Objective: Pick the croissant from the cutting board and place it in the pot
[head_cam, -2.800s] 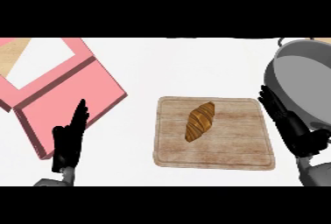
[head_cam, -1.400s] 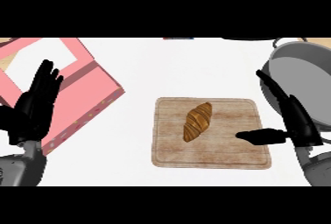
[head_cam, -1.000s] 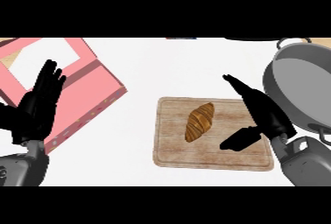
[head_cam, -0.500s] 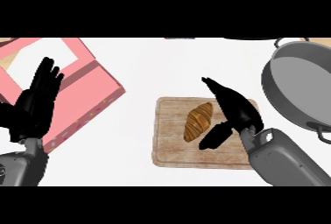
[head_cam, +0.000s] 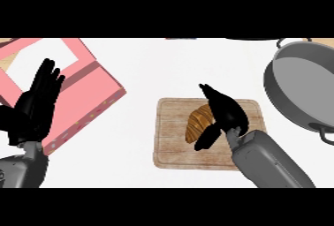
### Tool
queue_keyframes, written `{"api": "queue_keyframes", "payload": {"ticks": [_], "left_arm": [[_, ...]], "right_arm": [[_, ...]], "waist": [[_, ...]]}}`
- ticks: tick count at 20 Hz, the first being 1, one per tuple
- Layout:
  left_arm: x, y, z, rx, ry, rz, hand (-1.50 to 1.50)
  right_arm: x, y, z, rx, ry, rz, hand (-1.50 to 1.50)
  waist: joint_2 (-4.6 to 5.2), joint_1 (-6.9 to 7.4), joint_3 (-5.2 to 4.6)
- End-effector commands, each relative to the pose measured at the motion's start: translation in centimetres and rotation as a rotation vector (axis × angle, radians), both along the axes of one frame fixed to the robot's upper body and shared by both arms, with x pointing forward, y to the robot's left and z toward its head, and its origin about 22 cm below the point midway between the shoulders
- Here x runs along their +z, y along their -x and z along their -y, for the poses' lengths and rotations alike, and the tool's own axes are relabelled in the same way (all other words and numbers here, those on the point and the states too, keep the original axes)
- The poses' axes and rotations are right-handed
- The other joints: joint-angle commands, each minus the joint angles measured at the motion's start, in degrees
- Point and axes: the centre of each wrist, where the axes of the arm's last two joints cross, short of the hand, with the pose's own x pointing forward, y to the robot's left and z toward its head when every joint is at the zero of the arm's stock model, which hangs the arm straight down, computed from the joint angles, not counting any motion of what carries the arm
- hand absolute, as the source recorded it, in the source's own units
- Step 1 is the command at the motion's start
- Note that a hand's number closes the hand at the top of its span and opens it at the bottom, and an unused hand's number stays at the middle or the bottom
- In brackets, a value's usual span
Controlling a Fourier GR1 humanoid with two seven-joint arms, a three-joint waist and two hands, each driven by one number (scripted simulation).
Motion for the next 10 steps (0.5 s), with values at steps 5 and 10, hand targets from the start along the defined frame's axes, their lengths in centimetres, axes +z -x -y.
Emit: {"api": "queue_keyframes", "payload": {"ticks": [5,10], "left_arm": [[-1.4,0.4,-0.6,0.005,-0.006,-0.003,0.00],[-0.3,-0.8,-1.4,0.008,-0.006,0.009,0.00]], "right_arm": [[-2.8,-0.9,1.0,-0.003,-0.002,-0.002,-1.50],[-4.6,-0.4,-2.3,-0.008,0.032,-0.013,-1.50]], "waist": [[0.06,0.08,0.01],[0.07,0.11,0.01]]}}
